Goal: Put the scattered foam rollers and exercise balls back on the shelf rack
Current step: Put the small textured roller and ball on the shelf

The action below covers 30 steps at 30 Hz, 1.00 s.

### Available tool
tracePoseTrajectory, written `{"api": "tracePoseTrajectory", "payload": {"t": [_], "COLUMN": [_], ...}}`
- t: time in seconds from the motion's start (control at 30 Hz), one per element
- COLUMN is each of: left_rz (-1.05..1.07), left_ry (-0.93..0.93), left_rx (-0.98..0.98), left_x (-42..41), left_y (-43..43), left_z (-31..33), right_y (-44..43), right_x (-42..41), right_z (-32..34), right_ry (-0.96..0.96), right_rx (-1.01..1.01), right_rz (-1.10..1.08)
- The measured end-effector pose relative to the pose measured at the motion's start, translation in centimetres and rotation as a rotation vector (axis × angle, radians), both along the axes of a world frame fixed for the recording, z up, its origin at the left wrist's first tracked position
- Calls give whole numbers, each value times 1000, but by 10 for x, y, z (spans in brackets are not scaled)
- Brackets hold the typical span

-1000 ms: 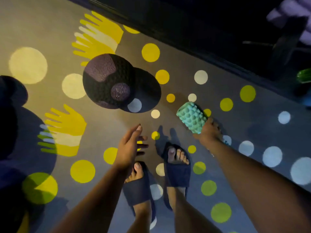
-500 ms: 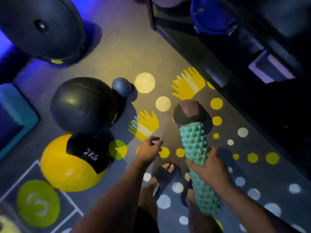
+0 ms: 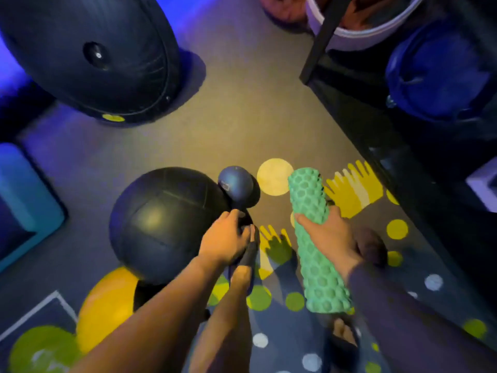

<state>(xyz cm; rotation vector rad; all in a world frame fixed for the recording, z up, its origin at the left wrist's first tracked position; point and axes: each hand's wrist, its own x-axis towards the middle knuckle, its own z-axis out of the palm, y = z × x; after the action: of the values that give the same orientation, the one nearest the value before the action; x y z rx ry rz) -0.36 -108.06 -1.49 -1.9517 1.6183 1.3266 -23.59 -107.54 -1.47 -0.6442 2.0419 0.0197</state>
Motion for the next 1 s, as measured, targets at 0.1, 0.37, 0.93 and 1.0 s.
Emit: {"api": "tracePoseTrajectory", "payload": {"t": [0.1, 0.37, 0.93, 1.0], "left_rz": [-192, -445, 177, 347], "left_ry": [-42, -383, 130, 245], "left_rx": [15, 62, 65, 49], "left_x": [22, -2, -40, -41], "left_y": [-44, -95, -105, -103], "left_z": [-16, -161, -7, 84], "right_y": [-32, -69, -42, -51], "right_x": [25, 36, -7, -6], "right_z": [-13, -108, 25, 108], "right_ry": [15, -5, -63, -50], "right_rx": [23, 38, 44, 14], "right_rz": [31, 53, -257, -236]}}
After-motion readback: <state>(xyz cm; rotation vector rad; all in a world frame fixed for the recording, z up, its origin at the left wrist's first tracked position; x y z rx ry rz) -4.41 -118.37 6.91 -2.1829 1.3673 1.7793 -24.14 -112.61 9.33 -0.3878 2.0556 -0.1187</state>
